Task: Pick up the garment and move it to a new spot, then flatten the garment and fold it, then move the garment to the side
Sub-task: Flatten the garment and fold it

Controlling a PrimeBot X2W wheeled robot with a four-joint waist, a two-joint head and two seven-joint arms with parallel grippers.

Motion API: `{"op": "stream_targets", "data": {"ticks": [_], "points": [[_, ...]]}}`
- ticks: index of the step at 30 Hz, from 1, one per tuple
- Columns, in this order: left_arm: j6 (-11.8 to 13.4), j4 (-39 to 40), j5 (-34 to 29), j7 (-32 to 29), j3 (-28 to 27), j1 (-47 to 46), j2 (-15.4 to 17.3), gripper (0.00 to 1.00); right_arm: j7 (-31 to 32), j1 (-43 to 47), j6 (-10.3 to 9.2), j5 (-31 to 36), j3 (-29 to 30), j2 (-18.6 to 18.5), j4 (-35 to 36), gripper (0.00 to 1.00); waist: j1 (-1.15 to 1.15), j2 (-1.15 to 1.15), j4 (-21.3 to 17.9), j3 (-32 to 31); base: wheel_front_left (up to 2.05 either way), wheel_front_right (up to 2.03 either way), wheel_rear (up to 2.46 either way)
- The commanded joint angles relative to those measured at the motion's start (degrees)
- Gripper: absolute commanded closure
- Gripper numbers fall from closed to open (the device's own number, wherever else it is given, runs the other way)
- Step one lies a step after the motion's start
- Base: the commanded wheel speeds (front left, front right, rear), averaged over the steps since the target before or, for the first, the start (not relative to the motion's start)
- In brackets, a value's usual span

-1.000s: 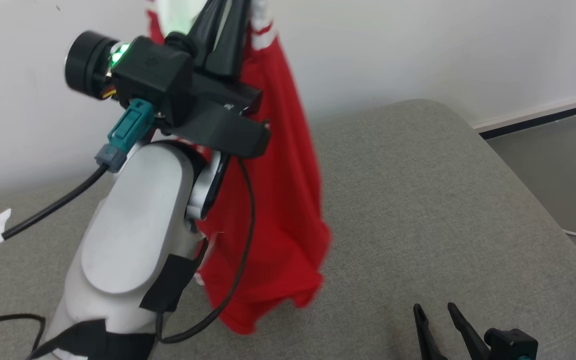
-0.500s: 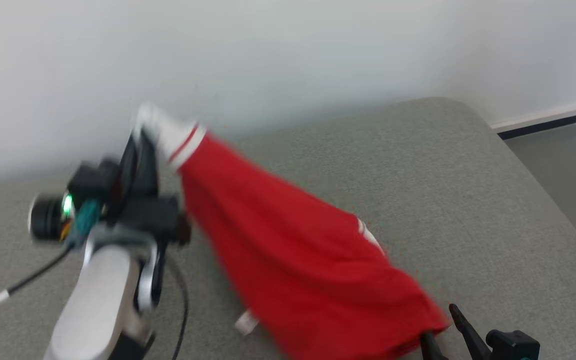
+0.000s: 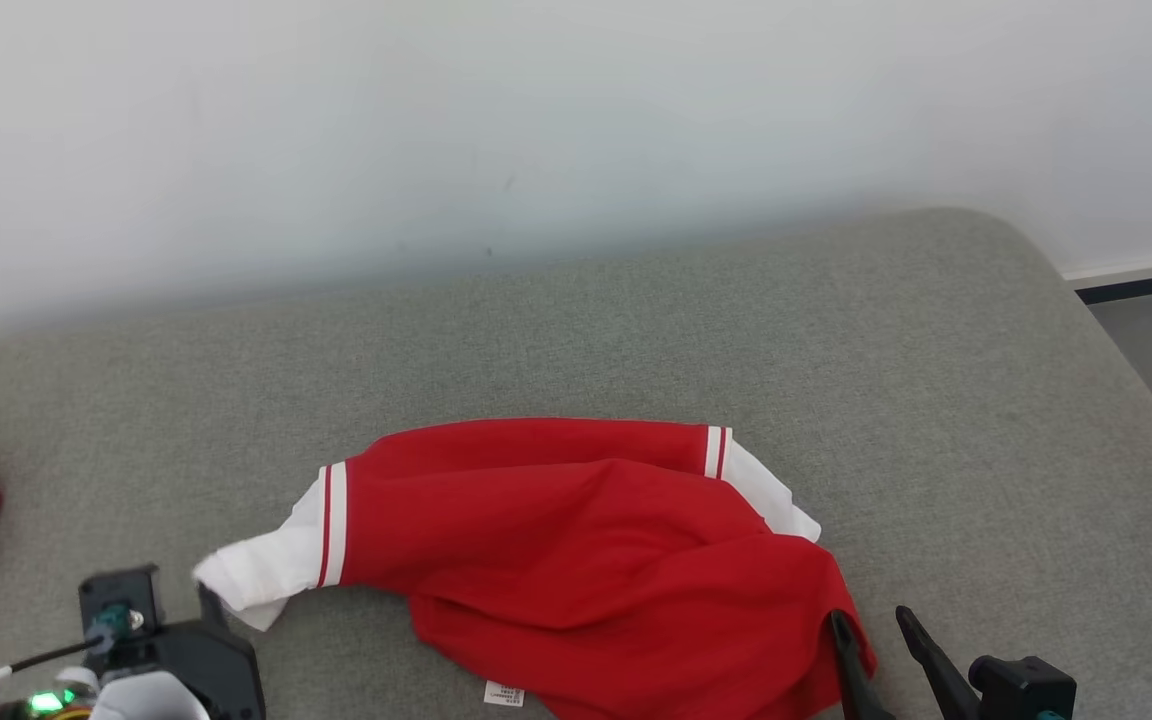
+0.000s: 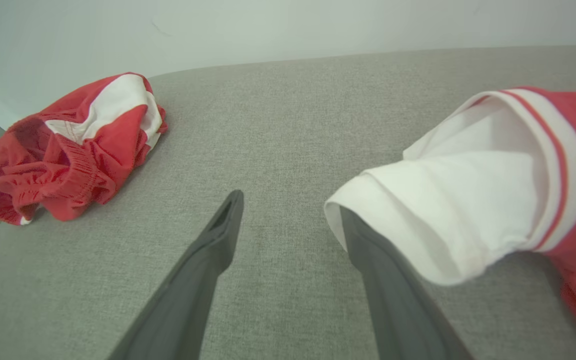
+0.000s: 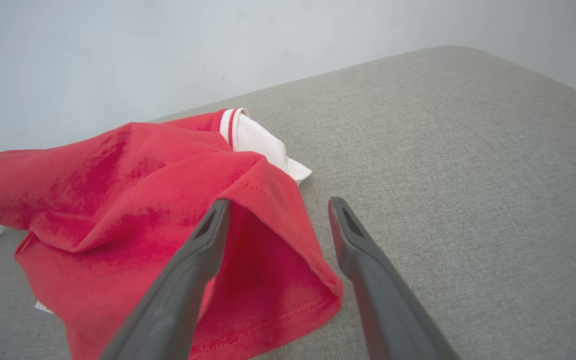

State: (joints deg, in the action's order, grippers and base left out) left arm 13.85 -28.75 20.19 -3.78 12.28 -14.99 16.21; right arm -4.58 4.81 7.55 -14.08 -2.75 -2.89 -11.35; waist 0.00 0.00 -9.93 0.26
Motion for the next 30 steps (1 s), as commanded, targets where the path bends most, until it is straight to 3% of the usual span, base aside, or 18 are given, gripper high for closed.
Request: {"op": "stream_targets", "data": {"ticks": [1, 3, 7, 14, 19, 22, 30], "points": [[1.6, 2.1, -1.0, -1.1, -0.4, 0.5, 0.9, 0.0, 0.1, 0.5, -0.12, 0.1, -0.2, 0.0, 0.4, 0.0, 0.0, 0.0, 0.3, -0.2, 0.0, 0.0, 0.0], [2.4, 5.4, -2.1, -2.3, 0.6, 0.7, 1.2, 0.0, 0.2, 0.6, -0.12, 0.1, -0.4, 0.0, 0.5, 0.0, 0.0, 0.0, 0.2, -0.2, 0.0, 0.0, 0.0], [-2.5, 11.7, -3.5, -4.9, 6.3, -4.0, 0.2, 0.0, 0.3, 0.5, -0.12, 0.1, -1.0, 0.0, 0.5, 0.0, 0.0, 0.0, -1.4, 0.1, 0.0, 0.0, 0.0], [-7.2, 8.8, -5.6, -6.4, 11.4, -13.2, -1.9, 0.0, 0.0, -0.8, -0.12, 0.0, -1.8, 0.0, 0.7, 0.0, 0.0, 0.0, -6.2, 1.2, 0.0, 0.0, 0.0], [-14.2, 0.1, -5.2, -12.7, 16.1, -19.5, -2.6, 0.0, -0.4, -1.6, -0.12, -0.6, -2.6, 0.1, 0.0, 0.0, 0.0, 0.0, -11.0, 3.0, 0.0, 0.0, 0.0], [-17.0, -5.1, -5.5, -17.0, 18.1, -22.4, -2.4, 0.0, -1.2, -1.8, -0.12, -1.4, -2.7, 0.0, -0.5, 0.0, 0.0, 0.0, -13.5, 4.5, 0.0, 0.0, 0.0], [-18.8, -13.0, -5.9, -23.9, 20.1, -26.8, -0.7, 0.0, -3.3, -3.1, -0.12, -2.7, -3.3, 0.1, -2.5, 0.0, 0.0, 0.0, -16.5, 7.6, 0.0, 0.0, 0.0]]}}
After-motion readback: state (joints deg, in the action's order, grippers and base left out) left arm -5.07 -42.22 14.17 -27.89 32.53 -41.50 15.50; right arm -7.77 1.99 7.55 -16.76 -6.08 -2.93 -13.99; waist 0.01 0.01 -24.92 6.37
